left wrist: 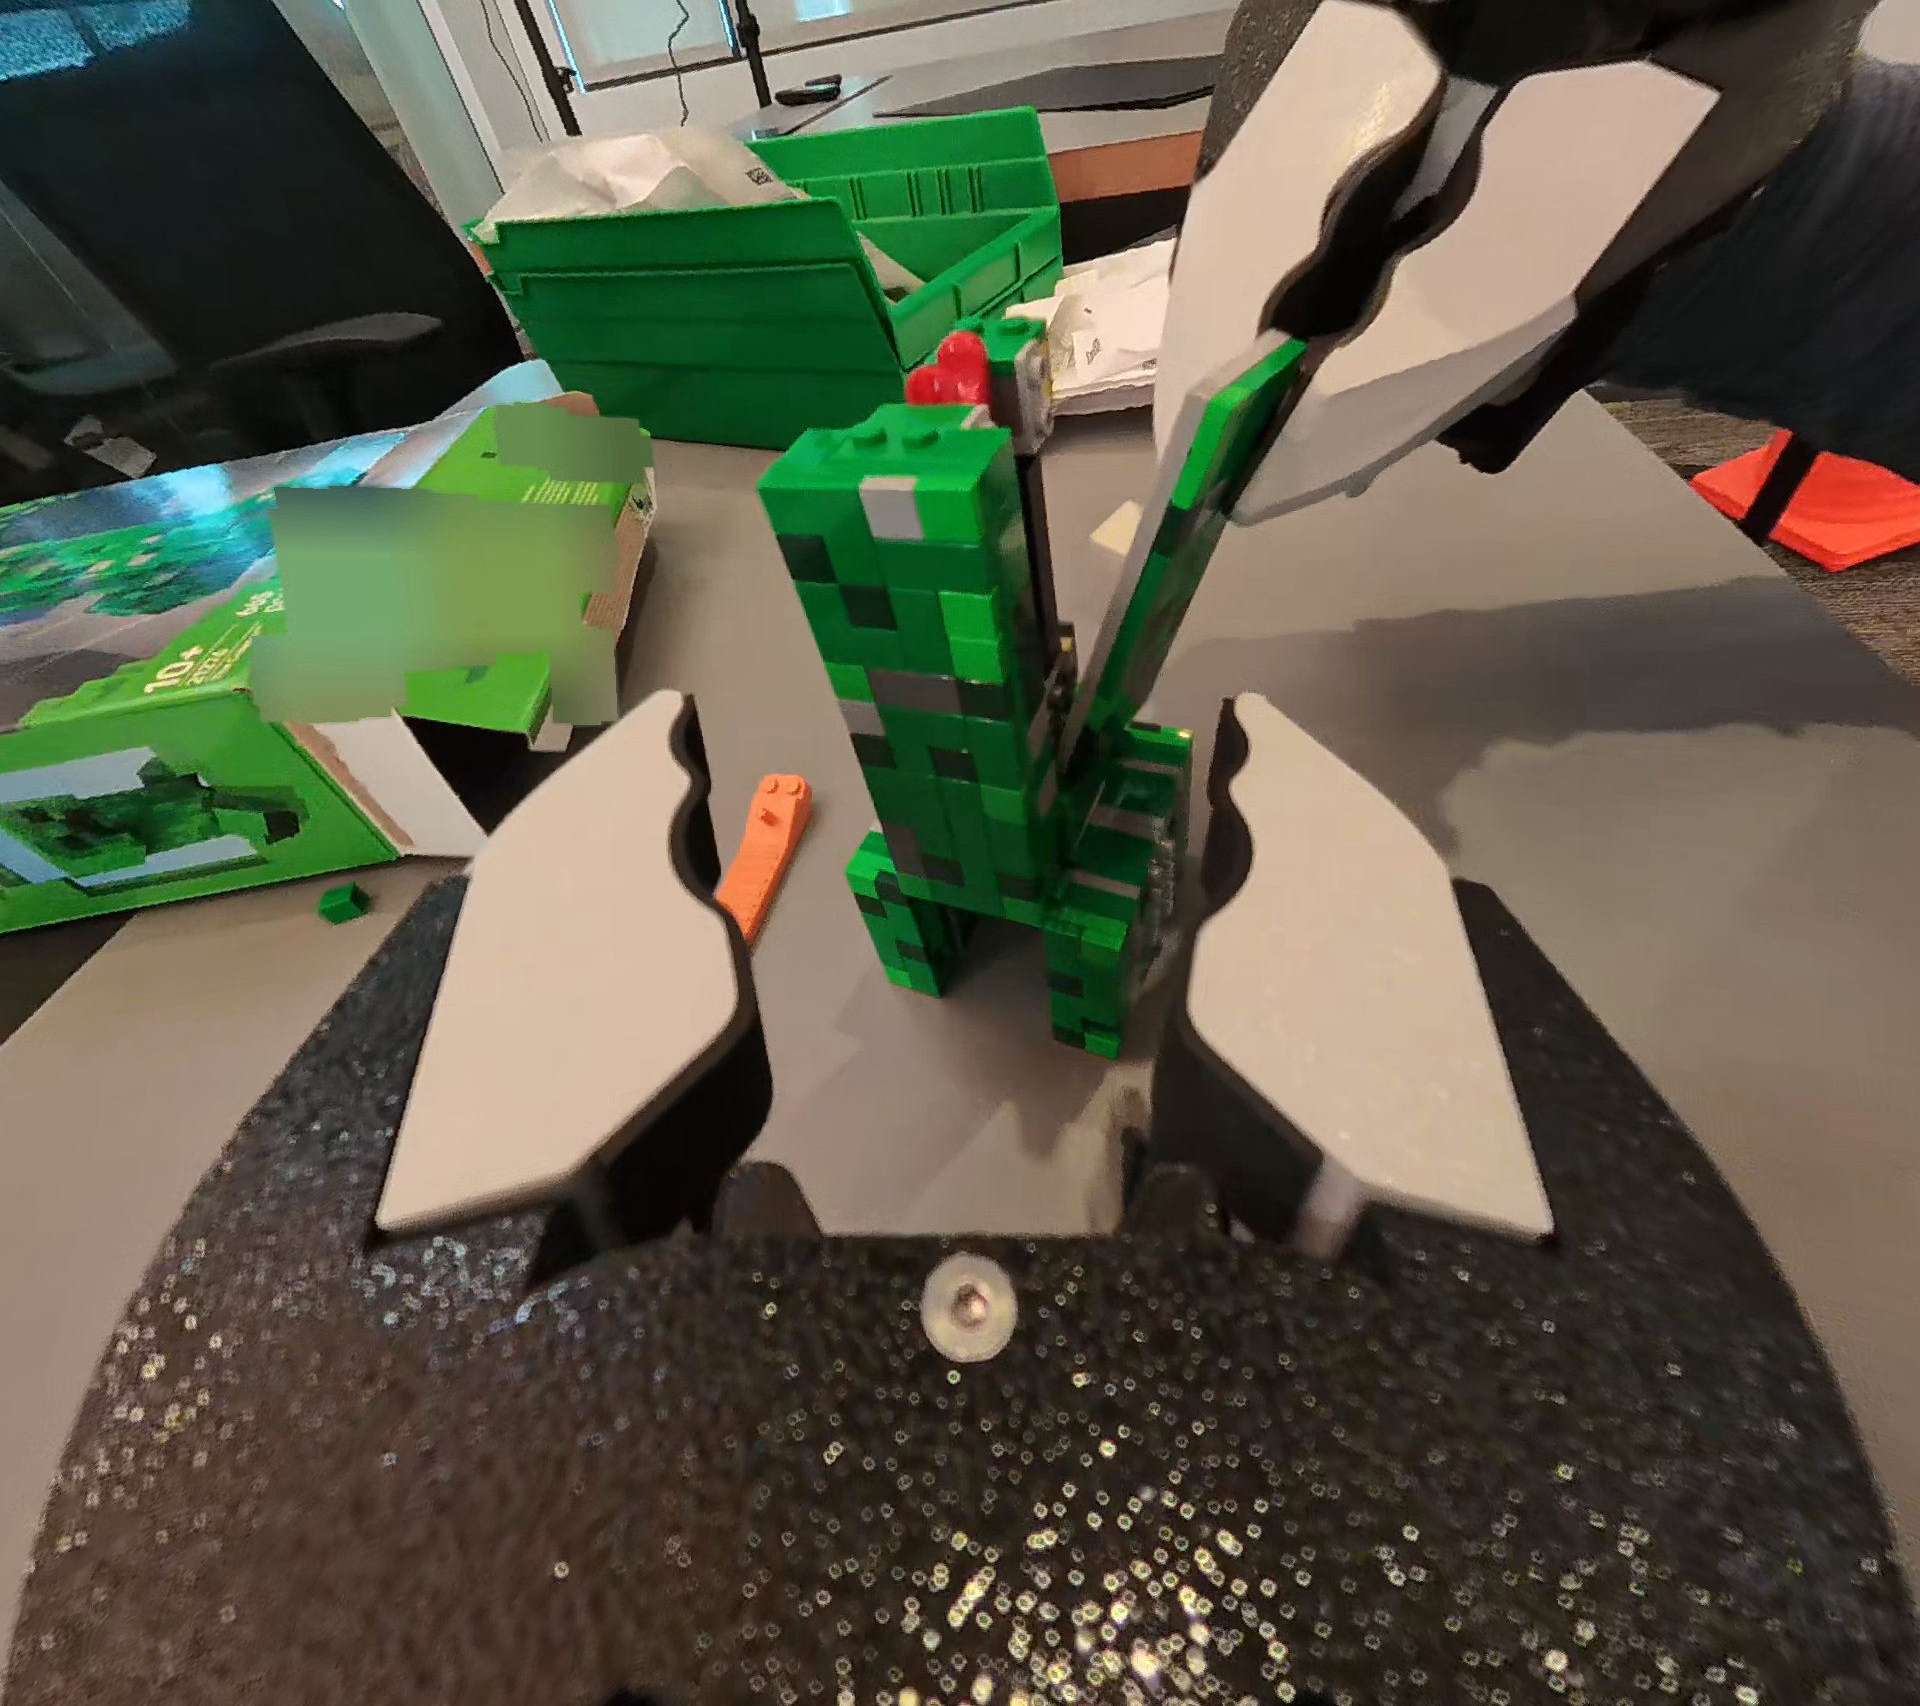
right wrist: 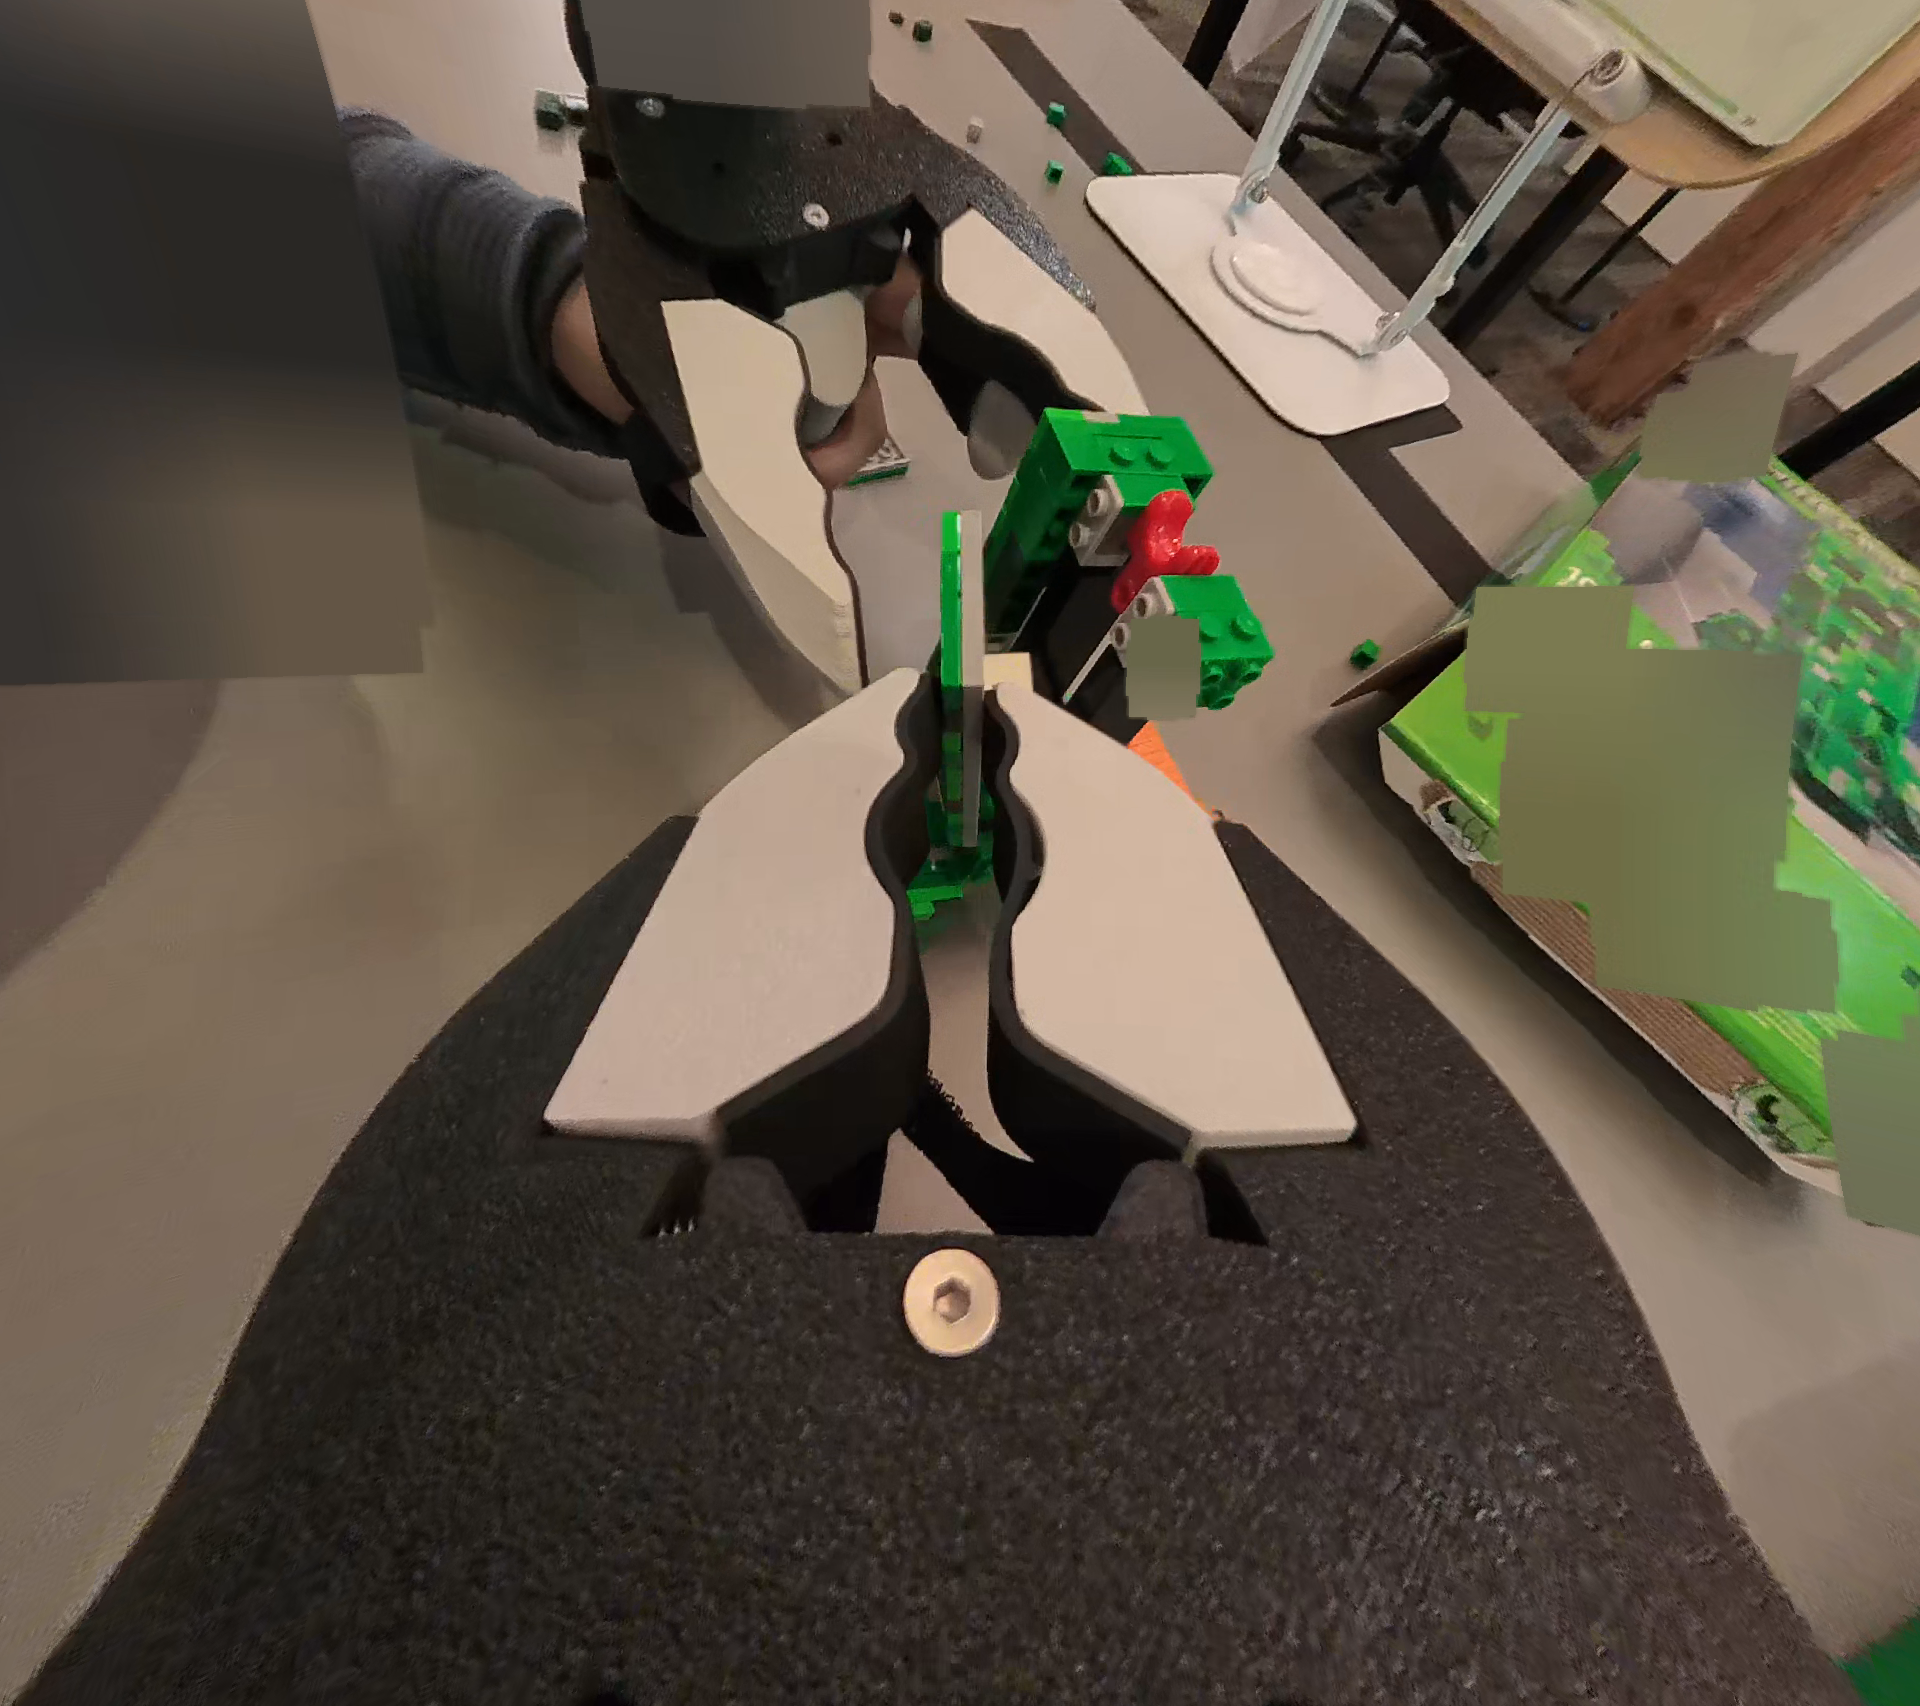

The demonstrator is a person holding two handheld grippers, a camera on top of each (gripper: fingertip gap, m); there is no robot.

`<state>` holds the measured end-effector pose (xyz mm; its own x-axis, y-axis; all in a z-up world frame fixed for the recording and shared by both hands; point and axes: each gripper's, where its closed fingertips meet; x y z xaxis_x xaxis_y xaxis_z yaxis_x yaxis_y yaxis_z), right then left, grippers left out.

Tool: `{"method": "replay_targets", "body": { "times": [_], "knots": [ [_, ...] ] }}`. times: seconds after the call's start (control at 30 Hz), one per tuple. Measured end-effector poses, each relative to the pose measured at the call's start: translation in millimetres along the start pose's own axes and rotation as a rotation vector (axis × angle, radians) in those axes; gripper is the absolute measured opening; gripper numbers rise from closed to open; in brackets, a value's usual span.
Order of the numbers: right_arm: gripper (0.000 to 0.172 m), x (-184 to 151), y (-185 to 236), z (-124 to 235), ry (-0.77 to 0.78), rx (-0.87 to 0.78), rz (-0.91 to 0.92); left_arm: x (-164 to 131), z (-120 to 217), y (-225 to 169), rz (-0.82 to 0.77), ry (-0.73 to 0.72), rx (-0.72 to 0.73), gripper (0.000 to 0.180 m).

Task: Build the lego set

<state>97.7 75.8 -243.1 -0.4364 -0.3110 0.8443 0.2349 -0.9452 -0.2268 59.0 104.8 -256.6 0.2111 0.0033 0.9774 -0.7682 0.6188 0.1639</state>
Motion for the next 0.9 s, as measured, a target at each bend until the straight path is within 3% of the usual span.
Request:
{"method": "replay_targets", "body": {
  "times": [0.3,0.53,0.9],
  "knots": [
    [0.006,0.7,-0.7,-6.6,0.026,0.038,0.028,-0.8,-15.4,-1.6,0.013,0.040,-0.051,0.088],
    [0.006,1.6,-3.6,-8.2,0.026,0.033,0.050,-1.1,-20.7,-11.4,-0.003,0.042,-0.134,0.062],
    [0.014,2.3,-17.2,-7.3,0.018,-0.172,0.164,0.3,-19.1,-9.5,0.029,0.015,-0.131,0.053]
  ]
}}
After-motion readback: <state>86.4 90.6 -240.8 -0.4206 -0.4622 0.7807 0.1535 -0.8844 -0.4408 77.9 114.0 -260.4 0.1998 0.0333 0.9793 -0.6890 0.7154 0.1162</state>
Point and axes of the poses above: each gripper's, where its closed fingertips meet, z back along the fingers, x out of its top, y = z × x across the jaws, and after that the axes turned 8 degrees about x, right-handed
